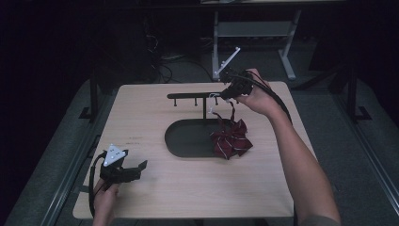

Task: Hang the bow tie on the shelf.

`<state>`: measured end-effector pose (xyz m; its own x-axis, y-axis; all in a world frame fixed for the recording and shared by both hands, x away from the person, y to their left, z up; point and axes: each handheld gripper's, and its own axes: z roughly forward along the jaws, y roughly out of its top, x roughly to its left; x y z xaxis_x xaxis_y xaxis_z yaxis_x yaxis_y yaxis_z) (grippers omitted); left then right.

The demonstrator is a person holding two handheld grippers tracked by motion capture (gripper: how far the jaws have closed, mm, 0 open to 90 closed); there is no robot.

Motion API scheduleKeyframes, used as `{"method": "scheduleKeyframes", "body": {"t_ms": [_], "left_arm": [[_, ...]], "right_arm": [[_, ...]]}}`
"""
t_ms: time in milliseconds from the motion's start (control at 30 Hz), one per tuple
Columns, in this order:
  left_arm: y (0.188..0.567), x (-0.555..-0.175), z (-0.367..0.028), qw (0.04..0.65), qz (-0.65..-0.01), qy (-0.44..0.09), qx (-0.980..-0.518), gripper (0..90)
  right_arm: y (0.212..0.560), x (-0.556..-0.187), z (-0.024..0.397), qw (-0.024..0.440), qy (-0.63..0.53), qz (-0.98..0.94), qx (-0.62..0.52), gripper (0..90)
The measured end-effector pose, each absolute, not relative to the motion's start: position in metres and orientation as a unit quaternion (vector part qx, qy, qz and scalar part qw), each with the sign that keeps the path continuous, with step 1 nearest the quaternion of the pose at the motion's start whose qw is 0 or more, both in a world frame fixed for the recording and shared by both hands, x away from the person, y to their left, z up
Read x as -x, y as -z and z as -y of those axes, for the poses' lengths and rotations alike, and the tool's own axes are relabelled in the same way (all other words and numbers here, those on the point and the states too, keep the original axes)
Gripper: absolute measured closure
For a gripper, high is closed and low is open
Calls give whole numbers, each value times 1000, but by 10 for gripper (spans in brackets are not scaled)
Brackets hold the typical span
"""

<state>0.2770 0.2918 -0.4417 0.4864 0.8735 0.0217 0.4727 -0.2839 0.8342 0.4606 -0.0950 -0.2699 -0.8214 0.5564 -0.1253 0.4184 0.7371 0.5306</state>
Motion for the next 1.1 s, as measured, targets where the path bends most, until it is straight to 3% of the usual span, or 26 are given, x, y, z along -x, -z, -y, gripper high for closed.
{"method": "scheduleKeyframes", "body": {"t_ms": [1100], "left_arm": [[441, -276, -292, 405, -441, -250, -761, 135]], "right_arm": [[280, -466, 94, 142, -246, -919, -273, 832]]}}
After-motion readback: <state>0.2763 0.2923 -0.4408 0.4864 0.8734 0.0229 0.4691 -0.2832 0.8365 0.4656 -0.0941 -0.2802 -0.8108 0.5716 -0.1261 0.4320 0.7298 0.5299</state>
